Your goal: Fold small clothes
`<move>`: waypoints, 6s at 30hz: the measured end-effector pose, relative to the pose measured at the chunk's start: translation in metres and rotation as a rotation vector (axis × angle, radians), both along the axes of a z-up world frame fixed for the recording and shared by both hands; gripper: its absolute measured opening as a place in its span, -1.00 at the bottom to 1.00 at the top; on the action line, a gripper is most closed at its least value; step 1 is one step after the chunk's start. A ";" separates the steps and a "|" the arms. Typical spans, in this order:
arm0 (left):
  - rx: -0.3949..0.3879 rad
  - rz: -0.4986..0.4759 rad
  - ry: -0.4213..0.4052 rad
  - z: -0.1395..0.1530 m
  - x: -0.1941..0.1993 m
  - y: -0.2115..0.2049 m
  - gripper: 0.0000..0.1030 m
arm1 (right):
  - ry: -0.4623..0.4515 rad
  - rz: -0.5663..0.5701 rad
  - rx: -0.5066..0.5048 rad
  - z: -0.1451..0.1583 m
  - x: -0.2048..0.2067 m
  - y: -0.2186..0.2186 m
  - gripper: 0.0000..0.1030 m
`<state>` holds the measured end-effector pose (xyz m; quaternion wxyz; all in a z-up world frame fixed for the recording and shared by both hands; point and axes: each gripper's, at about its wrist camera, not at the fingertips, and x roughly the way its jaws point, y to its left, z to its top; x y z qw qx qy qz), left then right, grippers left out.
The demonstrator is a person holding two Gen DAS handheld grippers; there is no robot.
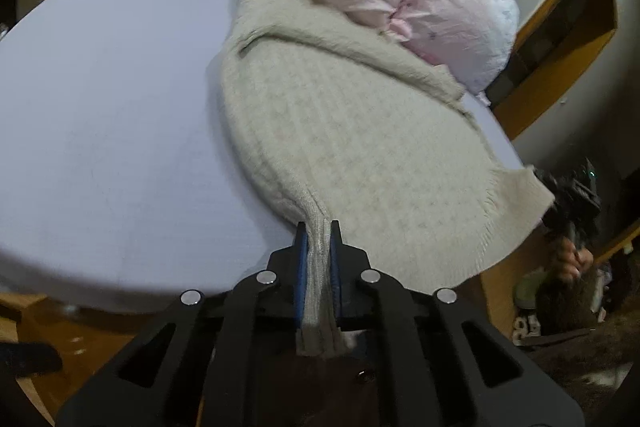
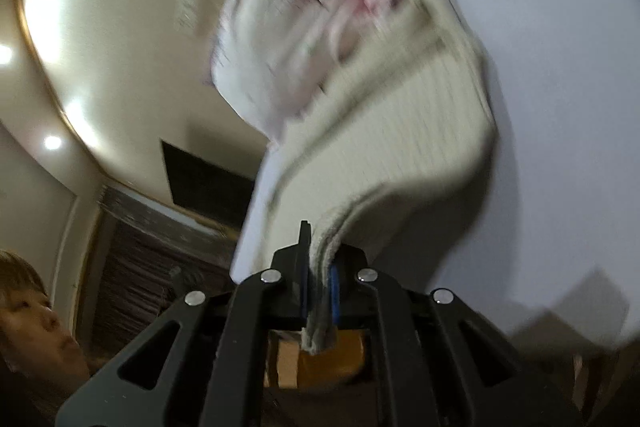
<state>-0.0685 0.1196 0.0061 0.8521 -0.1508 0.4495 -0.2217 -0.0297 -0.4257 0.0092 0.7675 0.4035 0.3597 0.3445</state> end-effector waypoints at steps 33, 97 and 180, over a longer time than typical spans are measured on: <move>-0.122 0.164 0.112 -0.001 0.269 0.037 0.59 | 0.006 -0.369 0.011 -0.031 0.221 -0.013 0.83; 0.092 -0.088 -0.010 0.034 0.266 -0.143 -0.07 | 0.088 0.098 -0.305 -0.028 0.248 0.072 -0.04; 0.491 0.057 -0.075 -0.017 0.133 -0.160 0.97 | -0.004 -0.120 -1.071 -0.041 0.077 0.162 0.96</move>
